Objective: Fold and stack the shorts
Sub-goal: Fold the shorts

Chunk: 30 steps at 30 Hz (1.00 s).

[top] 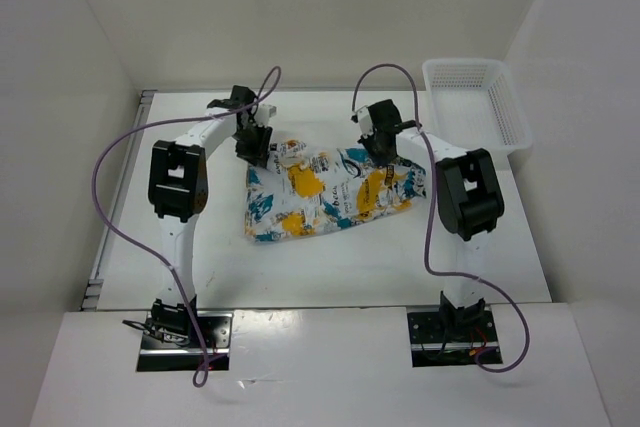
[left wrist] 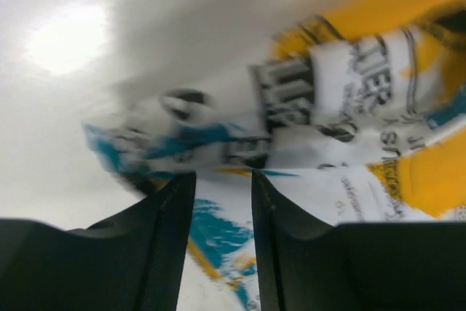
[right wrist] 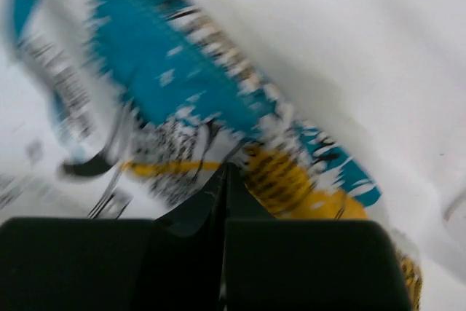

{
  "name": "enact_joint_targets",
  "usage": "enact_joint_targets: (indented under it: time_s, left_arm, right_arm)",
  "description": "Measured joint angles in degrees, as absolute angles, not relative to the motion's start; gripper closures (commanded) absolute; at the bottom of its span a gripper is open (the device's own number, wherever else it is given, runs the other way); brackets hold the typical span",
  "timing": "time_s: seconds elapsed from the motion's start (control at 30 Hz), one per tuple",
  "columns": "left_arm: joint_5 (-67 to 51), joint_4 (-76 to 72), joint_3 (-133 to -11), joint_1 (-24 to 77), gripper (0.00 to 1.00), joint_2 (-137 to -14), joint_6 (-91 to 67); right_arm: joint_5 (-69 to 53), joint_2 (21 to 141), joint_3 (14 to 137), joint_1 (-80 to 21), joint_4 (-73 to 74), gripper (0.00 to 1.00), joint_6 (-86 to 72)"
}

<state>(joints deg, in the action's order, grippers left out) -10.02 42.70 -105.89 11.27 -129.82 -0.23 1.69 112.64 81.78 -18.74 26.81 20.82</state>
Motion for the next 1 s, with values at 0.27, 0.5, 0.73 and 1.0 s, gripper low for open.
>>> enact_joint_targets:
  time_s: [0.27, 0.5, 0.73, 1.0]
  left_arm:
    - [-7.31, 39.86, -111.15, 5.78, 0.55, -133.62, -0.54]
    - [-4.08, 39.4, -112.18, 5.65, 0.55, -134.08, -0.4]
    - [-3.11, 39.66, -109.12, 5.45, 0.53, -130.32, -0.25]
    - [-3.33, 40.21, -102.94, 6.98, 0.53, -118.28, -0.25]
  right_arm:
    - [13.02, 123.63, 89.84, -16.78, 19.9, 1.0, 14.35]
    - [18.5, 126.76, 99.04, -16.97, 19.27, 1.0, 13.13]
    - [15.97, 116.14, 100.75, -20.32, 20.27, 0.98, 14.66]
    - [7.31, 95.02, 83.05, -23.2, 20.97, 1.0, 18.68]
